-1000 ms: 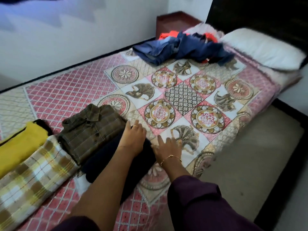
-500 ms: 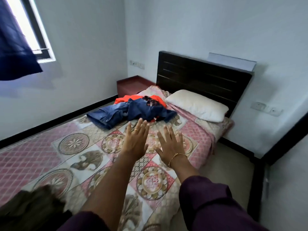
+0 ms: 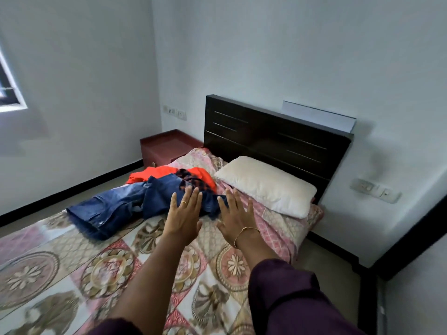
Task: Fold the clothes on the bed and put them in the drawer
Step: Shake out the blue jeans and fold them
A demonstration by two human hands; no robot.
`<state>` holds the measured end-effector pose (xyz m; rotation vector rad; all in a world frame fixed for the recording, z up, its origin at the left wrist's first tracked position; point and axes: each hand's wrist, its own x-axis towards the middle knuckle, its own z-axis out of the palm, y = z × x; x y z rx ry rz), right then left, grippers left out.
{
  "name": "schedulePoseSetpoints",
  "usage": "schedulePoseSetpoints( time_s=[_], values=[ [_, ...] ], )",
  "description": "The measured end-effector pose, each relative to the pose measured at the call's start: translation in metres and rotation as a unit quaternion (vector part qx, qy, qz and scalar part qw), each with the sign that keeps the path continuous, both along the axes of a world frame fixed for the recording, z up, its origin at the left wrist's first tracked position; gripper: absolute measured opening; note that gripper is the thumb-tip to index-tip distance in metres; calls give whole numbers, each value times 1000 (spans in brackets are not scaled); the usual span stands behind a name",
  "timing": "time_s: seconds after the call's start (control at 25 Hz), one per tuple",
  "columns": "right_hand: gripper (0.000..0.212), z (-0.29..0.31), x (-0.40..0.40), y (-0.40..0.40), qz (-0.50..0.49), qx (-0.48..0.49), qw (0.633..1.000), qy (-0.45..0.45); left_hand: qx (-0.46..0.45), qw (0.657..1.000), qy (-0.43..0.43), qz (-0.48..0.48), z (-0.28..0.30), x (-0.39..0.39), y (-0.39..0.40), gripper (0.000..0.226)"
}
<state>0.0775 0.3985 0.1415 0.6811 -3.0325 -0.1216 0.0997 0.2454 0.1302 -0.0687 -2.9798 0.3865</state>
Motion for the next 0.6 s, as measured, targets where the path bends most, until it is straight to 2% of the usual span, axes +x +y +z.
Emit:
schedulePoseSetpoints(
  time_s=[0.16,0.32,0.48,0.6],
  values=[
    [67,-15,-97,-2,-6,5,999,-42,45,999,-17,15,-16,-93,5,75],
    [66,-48,-178,-18,9,14,996,-92,65,993,-77,56,-53,-165,-4,66],
    [60,-98,-265,-46,34,17,984,-172,161,965,-145,150,-106,-238,-26,44],
    [57,-133,-327,-65,82,17,971,-225,202,944,-159,206,-139,-295,-44,34]
  ],
)
